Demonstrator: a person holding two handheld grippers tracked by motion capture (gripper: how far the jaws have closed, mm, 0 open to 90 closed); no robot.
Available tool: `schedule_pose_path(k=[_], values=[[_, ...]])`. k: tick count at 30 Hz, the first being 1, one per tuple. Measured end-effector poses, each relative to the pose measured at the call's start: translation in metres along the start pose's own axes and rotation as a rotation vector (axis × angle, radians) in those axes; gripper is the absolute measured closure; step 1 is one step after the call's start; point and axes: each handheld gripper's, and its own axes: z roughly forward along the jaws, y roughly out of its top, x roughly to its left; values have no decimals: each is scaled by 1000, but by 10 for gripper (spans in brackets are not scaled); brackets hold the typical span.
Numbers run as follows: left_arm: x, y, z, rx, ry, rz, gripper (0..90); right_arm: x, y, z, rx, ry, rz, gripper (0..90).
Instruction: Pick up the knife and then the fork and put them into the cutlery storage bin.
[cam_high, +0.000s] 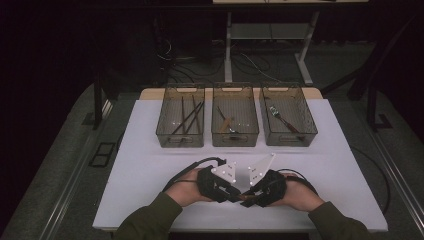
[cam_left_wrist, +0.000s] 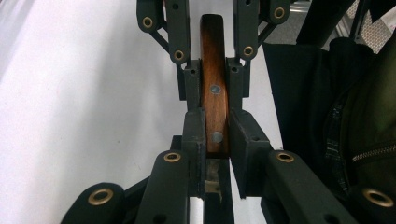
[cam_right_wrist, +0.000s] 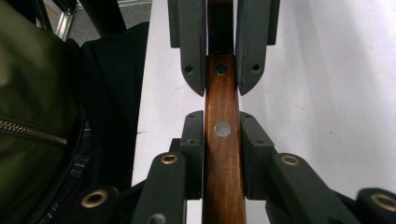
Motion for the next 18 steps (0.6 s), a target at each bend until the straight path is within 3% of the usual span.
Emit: schedule_pose_path(k=[7,9,11,13,14,15,18], values=[[1,-2,-2,-34,-1,13,753,0,-1,-3,-18,-1,20,752],[1,-4,-3,-51,9,-13,691,-1,-2,-6,-35,11,36,752],[4,-6,-6,-60,34,-14,635,-2,-3,-7,-41,14,48,753],[6,-10,-10,-87,47,-33,579,-3,-4,-8,-46,8,50,752],[5,-12,-12,-102,57,-74,546,-3,-5,-9,-46,7,58,752],[6,-14,-16,-122,63,-87,507,-4,-6,-10,-48,3,56,752],[8,-24,-25,-172,112,-133,424,-6,-9,-13,-53,-18,77,752]])
